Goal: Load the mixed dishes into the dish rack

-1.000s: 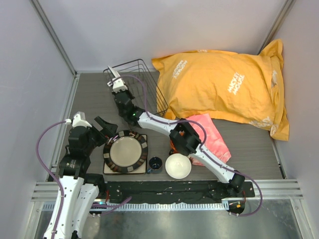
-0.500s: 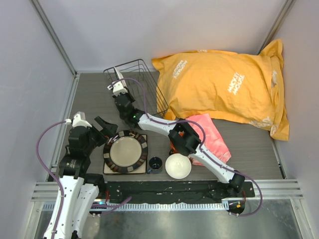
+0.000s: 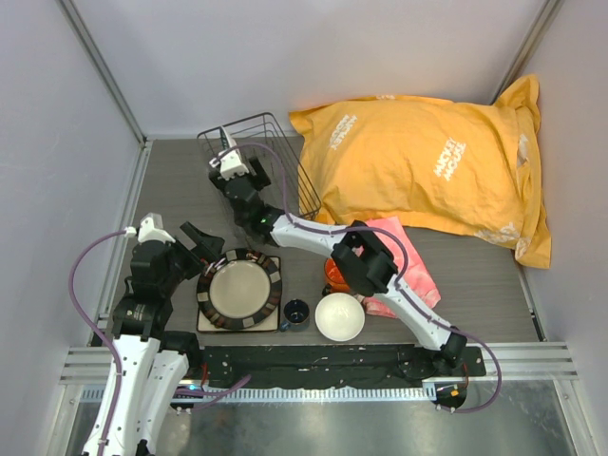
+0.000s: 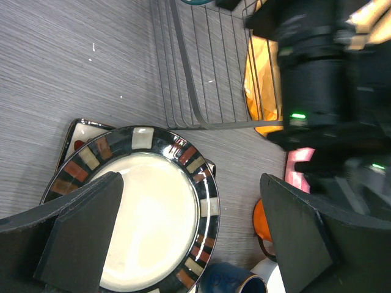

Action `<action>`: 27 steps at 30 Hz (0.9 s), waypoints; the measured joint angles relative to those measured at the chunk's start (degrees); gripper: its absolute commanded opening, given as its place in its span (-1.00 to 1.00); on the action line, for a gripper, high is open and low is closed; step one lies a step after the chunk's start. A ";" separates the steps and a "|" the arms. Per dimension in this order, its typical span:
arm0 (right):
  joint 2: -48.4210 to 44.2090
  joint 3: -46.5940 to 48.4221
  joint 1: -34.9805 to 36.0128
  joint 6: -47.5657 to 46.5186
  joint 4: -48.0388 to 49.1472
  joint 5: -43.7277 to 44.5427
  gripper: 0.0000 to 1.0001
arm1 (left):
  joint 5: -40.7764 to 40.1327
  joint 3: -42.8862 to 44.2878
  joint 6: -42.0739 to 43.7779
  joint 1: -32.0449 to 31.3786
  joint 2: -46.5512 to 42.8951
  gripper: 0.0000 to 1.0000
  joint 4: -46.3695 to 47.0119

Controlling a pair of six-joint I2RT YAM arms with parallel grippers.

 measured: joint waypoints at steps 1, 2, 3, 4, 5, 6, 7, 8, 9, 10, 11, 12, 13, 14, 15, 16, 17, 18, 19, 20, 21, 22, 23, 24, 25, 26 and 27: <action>-1.49 -0.94 0.00 -0.02 0.61 0.02 0.72 | 0.00 0.00 -0.02 0.00 0.00 0.99 0.00; -2.80 -1.90 0.00 -0.04 1.22 0.11 0.73 | 0.00 0.00 -0.07 0.00 0.00 0.99 0.00; -4.31 -2.78 0.00 -0.04 1.77 0.13 0.73 | 0.00 0.00 -0.09 0.00 0.00 0.99 -0.02; -5.73 -3.69 0.00 -0.07 2.36 0.17 0.73 | 0.00 0.00 -0.11 0.00 0.00 0.99 -0.02; -6.99 -4.50 0.00 -0.07 2.78 0.26 0.73 | -0.02 0.02 -0.11 0.00 0.00 0.99 -0.07; -8.90 -5.95 0.00 -0.04 3.26 0.26 0.73 | -0.04 0.07 -0.09 0.00 0.00 0.99 -0.17; -10.34 -7.13 0.00 -0.07 3.63 0.35 0.74 | -0.11 0.11 -0.09 0.00 0.00 0.99 -0.26; -12.35 -9.03 0.00 -0.02 4.24 0.31 0.74 | -0.26 0.28 -0.07 0.00 0.00 0.99 -0.66; -14.84 -11.45 0.00 0.13 4.44 0.26 0.74 | -0.52 0.57 -0.07 0.00 0.04 0.99 -1.16; -16.63 -13.14 0.00 0.24 4.50 0.42 0.74 | -0.63 0.81 -0.07 0.00 0.09 1.00 -1.49; -19.02 -15.58 0.00 0.44 4.72 0.35 0.73 | -0.87 1.20 -0.07 0.00 0.13 0.99 -1.84; -21.59 -17.97 0.02 0.96 4.31 0.55 0.73 | -1.05 1.51 -0.09 0.00 0.15 0.99 -2.10; -23.67 -19.82 0.09 1.55 3.74 0.66 0.73 | -1.22 1.75 -0.09 0.00 0.13 0.99 -2.34; -26.36 -21.97 0.13 2.58 2.38 0.76 0.68 | -1.46 2.03 -0.11 0.00 0.13 0.99 -2.62; -29.11 -23.71 0.24 4.37 -0.09 0.90 0.65 | -1.57 2.14 -0.13 0.00 0.11 0.99 -2.67; -31.89 -25.05 0.33 6.36 -2.80 0.59 0.60 | -1.70 2.21 -0.13 0.00 0.07 0.99 -2.73; -35.08 -26.01 0.42 9.11 -7.48 -0.04 0.59 | -1.95 2.21 -0.15 0.00 0.07 1.00 -2.91; -37.18 -26.36 0.48 11.04 -10.60 -0.50 0.58 | -2.08 2.21 -0.15 0.00 0.07 0.99 -3.06; -39.71 -26.56 0.55 14.23 -14.56 -1.81 0.56 | -2.23 2.21 -0.17 0.00 0.07 0.99 -3.28; -42.16 -26.84 0.55 17.31 -18.60 -3.69 0.54 | -2.45 2.21 -0.22 0.00 0.07 0.99 -3.50; -44.50 -27.26 0.55 20.15 -22.45 -5.68 0.53 | -2.60 2.21 -0.28 0.00 0.11 0.99 -3.67; -46.80 -28.17 0.57 23.08 -25.53 -8.31 0.52 | -2.67 2.21 -0.37 0.00 0.15 0.99 -3.74; -48.98 -29.64 0.59 25.86 -28.26 -10.99 0.52 | -2.71 2.21 -0.42 0.00 0.24 0.99 -3.82; -50.47 -31.21 0.59 27.76 -30.25 -12.94 0.52 | -2.71 2.21 -0.44 0.00 0.35 0.99 -3.93; -52.24 -33.99 0.63 30.27 -31.36 -15.65 0.52 | -2.71 2.21 -0.44 0.00 0.48 0.99 -4.00; -53.68 -37.03 0.76 32.37 -32.92 -18.47 0.52 | -2.71 2.21 -0.44 0.00 0.61 0.99 -4.11; -54.51 -40.44 0.83 34.56 -33.81 -21.27 0.50 | -2.71 2.21 -0.44 0.00 0.72 1.00 -4.31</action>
